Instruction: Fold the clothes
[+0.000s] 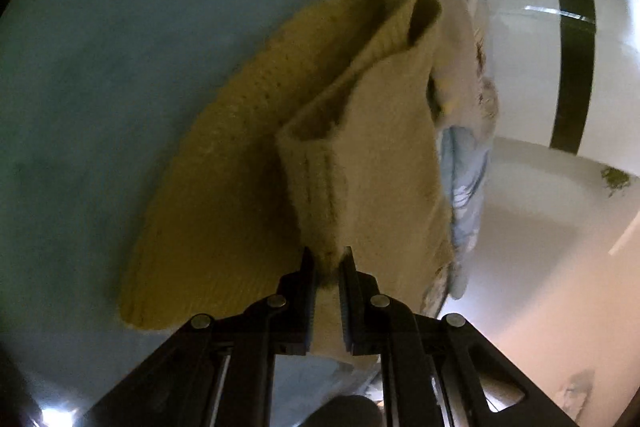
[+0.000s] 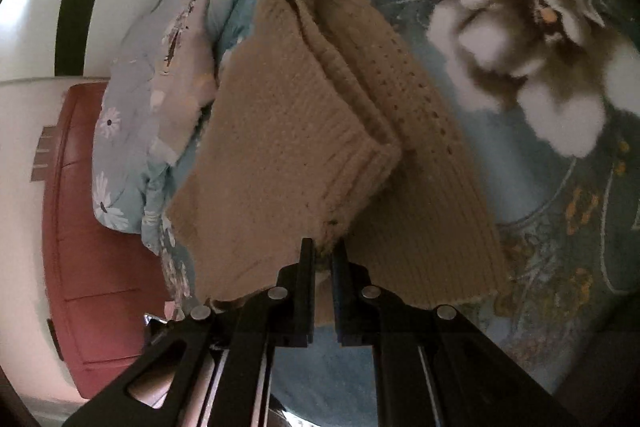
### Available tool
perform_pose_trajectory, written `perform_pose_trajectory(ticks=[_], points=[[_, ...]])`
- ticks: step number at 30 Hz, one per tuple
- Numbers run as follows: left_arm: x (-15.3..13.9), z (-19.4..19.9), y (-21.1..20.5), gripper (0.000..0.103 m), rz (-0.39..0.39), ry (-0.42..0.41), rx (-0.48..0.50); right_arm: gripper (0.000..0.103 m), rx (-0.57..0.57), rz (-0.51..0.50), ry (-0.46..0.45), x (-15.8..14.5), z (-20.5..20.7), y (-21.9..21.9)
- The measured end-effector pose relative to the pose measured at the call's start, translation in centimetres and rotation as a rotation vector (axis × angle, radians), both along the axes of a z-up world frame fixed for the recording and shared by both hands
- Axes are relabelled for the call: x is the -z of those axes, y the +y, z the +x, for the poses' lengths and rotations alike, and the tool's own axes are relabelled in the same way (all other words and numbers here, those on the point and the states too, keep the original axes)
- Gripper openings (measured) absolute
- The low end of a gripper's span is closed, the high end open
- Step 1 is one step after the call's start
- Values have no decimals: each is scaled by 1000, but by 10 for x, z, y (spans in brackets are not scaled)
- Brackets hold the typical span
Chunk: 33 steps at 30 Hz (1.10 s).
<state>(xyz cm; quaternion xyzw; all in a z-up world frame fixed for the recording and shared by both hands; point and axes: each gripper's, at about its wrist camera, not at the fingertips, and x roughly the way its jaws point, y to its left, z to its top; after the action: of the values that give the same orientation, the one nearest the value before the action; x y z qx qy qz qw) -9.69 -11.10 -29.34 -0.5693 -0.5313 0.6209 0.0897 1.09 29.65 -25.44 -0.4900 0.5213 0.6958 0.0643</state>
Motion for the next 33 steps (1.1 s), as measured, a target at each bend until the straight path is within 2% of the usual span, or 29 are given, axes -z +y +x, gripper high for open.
perform_pose_trajectory(ticks=[4,6,7,11,16,22,25,27,29,33], points=[[1,2,11,14,-31,-40,17,7,-27,28,-20,-6,2,-3],[-2,-4,18,27,-29,-70,21,7,-26,23,-35,-3,0,-5],[-3,-6,22,29,-24,-81,22,7,-25,22,-38,0,1,-6],[-9,-14,-11,44,-50,-107,52,8,-35,20,-59,2,2,-7],[-17,-18,-7,50,-151,-186,86,8,-6,21,-73,1,-2,-5],[-11,-32,10,48,-198,-246,81,21,47,-19,-81,10,-7,1],[-9,-29,13,36,-225,-259,79,21,55,-27,-93,13,-8,-2],[-9,-24,10,20,-214,-247,54,21,62,-33,-98,15,-8,-4],[-10,-20,5,15,-190,-232,22,22,81,-44,-104,19,-10,-3],[-15,-10,-2,13,-137,-216,-17,21,117,-86,-134,28,-15,-3]])
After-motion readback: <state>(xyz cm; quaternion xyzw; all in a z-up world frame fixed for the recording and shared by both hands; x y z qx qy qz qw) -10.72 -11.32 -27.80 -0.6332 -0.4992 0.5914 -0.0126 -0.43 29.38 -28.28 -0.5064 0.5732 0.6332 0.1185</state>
